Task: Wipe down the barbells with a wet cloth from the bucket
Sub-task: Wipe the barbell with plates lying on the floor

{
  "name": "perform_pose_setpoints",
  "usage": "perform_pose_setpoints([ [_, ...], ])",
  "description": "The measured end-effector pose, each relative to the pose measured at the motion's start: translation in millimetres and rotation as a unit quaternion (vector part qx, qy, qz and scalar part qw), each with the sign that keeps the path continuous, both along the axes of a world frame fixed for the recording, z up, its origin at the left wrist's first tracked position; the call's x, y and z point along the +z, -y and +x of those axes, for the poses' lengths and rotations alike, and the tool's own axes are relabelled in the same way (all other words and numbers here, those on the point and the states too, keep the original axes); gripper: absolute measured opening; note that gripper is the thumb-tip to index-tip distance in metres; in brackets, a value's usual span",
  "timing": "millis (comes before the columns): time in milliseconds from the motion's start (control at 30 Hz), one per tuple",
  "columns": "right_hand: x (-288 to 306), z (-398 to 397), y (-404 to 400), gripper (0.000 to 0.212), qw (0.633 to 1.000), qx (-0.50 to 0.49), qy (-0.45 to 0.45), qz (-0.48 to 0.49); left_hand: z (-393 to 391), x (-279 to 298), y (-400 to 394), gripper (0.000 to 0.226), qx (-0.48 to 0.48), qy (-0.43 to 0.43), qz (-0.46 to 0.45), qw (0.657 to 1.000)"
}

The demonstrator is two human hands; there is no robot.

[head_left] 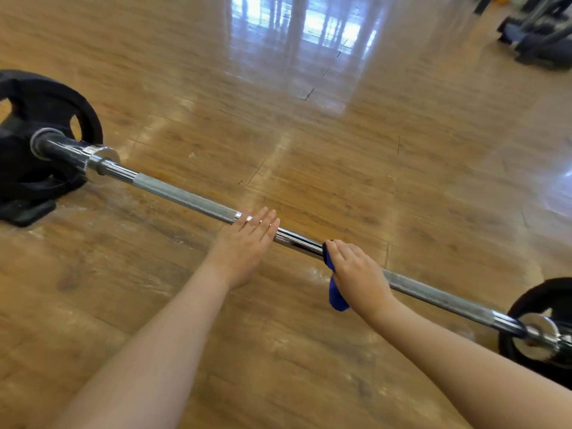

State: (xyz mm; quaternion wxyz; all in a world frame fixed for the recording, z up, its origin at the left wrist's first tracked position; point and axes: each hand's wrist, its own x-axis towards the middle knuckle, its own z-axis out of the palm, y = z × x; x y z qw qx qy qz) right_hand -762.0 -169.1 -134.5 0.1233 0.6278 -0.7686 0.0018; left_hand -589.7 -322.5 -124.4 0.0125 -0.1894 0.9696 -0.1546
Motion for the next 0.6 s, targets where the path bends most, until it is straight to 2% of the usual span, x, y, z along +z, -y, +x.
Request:
perform_pose_setpoints([
  [100,6,-13,-21,0.078,0.998,0.004,-0.035,0.050,-20,5,-23,0.075,-0.059,0.014,-0.025,0.998],
  [167,5,-25,-36,0.081,0.997,0.009,-0.045,0.065,-35,6,-44,0.071,-0.068,0.064,-0.003,0.996],
  [267,4,-35,-48,0.081,0.995,0.030,-0.044,0.082,-53,2,-73,0.073,-0.090,0.056,0.006,0.994],
  [367,10,-32,-50,0.075,0.991,0.065,-0.068,0.091,-61,1,-92,0.075,-0.074,0.059,0.017,0.995],
  [533,6,-45,-60,0.073,0.997,0.042,0.003,0.070,-67,9,-102,0.072,-0.054,0.064,0.001,0.996],
  [600,4,-50,-66,0.071,0.997,0.043,0.001,0.059,-69,10,-103,0.070,-0.058,0.068,0.004,0.996],
])
